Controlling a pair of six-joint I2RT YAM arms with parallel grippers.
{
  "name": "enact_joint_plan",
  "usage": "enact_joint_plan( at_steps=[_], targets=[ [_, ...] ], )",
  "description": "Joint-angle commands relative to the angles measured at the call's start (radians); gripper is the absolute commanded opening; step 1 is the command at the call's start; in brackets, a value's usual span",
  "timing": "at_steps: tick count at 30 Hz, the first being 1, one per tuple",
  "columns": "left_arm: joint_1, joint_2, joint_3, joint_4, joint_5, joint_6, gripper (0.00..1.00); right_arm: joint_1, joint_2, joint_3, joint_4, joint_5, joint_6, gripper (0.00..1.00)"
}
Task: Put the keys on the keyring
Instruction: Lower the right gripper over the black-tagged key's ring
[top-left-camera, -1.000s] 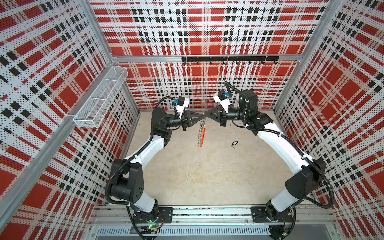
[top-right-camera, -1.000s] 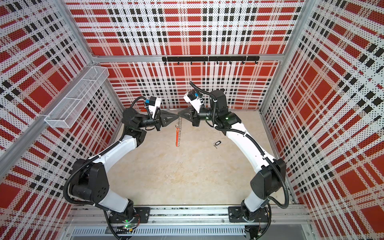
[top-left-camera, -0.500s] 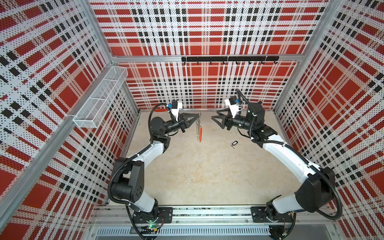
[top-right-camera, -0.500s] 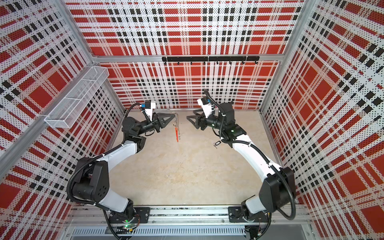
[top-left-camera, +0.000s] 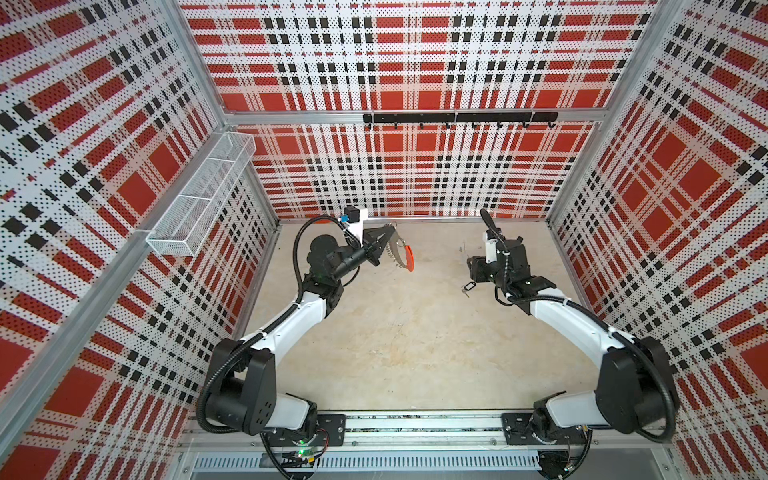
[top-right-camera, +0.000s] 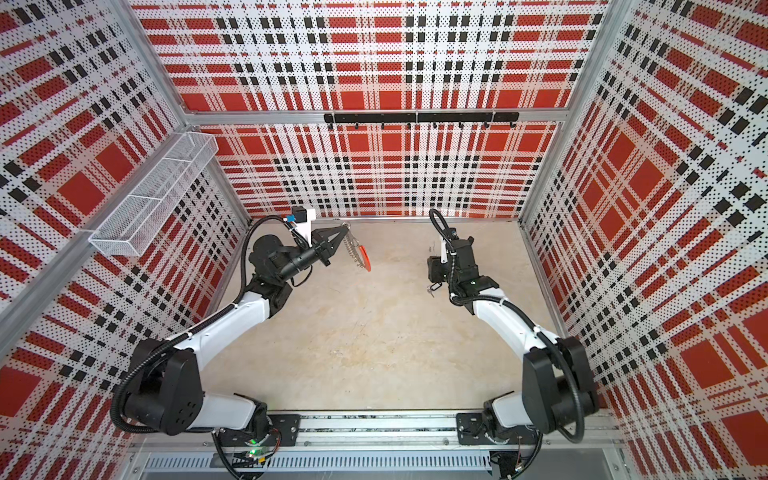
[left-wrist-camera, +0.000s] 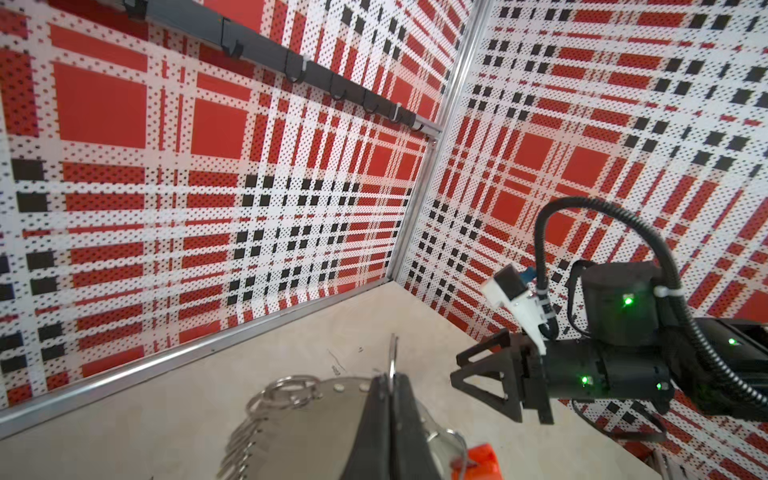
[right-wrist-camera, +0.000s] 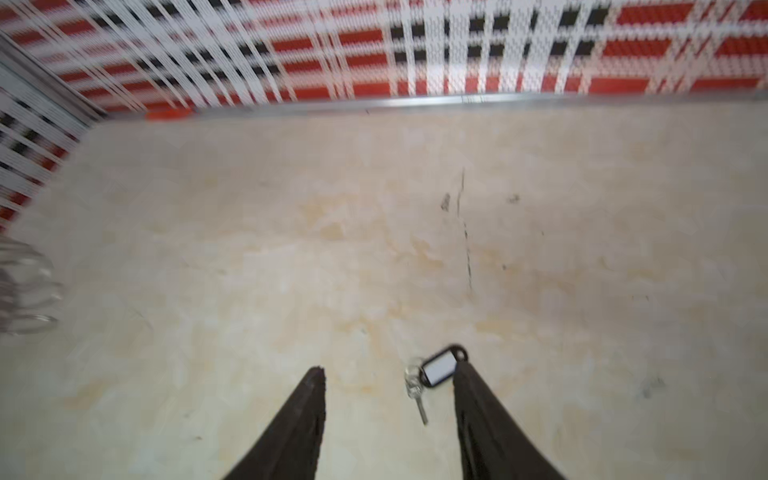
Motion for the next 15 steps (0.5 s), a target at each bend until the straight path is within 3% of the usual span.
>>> enact_joint_plan(
  at_steps=[1, 6, 11, 15],
  targets=[
    [0.002, -0.032, -0.008, -0.07, -0.102, 0.028, 0.0, -0.007, 0.073, 0.022, -0.105, 0.046, -0.021, 0.48],
    [-0.004, -0.014, -0.009, -0.083, -0.057, 0.027, 0.0, -0.008, 0.186, 0.075, -0.164, 0.031, -0.032, 0.41],
    [-0.014, 0.005, 0.004, -0.095, -0.033, 0.027, 0.0, -0.008, 0.263, 0.105, -0.161, -0.059, -0.033, 0.4],
    [-0.02, 0.018, 0.018, -0.111, -0.033, 0.029, 0.0, -0.006, 0.277, 0.119, -0.152, -0.036, 0.159, 0.41]
  ],
)
